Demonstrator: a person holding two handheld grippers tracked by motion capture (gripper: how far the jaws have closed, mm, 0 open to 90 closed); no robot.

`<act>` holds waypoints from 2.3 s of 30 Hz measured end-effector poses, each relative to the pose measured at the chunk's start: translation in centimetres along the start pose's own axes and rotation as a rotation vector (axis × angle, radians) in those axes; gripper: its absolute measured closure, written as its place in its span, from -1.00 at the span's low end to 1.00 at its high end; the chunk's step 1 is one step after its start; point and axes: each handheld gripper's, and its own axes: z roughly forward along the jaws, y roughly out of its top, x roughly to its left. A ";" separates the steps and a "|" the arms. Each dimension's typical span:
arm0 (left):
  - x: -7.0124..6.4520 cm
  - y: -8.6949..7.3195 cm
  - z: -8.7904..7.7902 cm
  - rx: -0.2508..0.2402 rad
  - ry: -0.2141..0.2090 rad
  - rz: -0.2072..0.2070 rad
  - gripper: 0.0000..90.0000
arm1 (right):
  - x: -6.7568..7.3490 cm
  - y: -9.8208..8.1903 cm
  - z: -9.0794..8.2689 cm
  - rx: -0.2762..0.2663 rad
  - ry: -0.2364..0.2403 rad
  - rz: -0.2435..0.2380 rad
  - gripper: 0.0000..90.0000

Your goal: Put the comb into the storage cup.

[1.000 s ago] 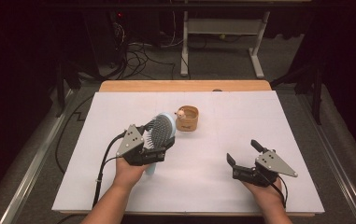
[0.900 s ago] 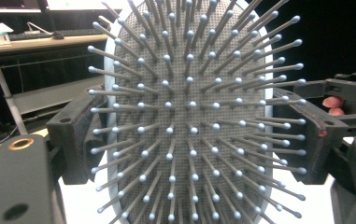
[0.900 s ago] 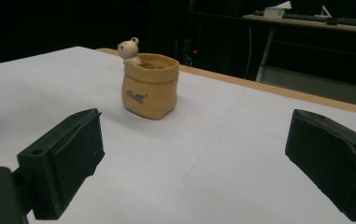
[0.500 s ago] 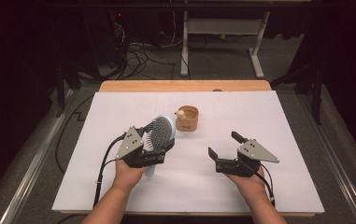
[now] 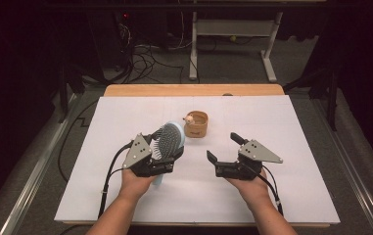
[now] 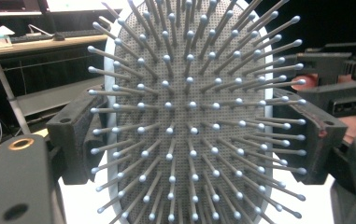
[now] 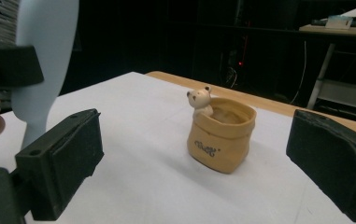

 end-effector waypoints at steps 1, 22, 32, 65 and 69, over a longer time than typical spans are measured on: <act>0.0 0.0 0.0 0.000 0.000 0.002 -0.54 | 0.1 0.2 0.1 -0.005 0.003 0.000 -0.90; -0.4 -0.1 0.1 -0.003 -0.003 -0.003 -0.54 | 2.8 3.8 0.8 -0.053 0.108 0.008 -0.82; -0.9 -0.2 0.4 -0.001 -0.008 0.006 -0.54 | 4.0 5.0 0.7 -0.069 0.166 0.034 -0.80; -1.8 -0.2 0.8 0.007 -0.032 0.018 -0.54 | 5.5 5.1 3.4 -0.050 0.245 0.084 -0.51; -1.9 -0.2 0.8 0.007 -0.031 0.022 -0.54 | 5.7 5.1 3.6 -0.042 0.252 0.084 -0.45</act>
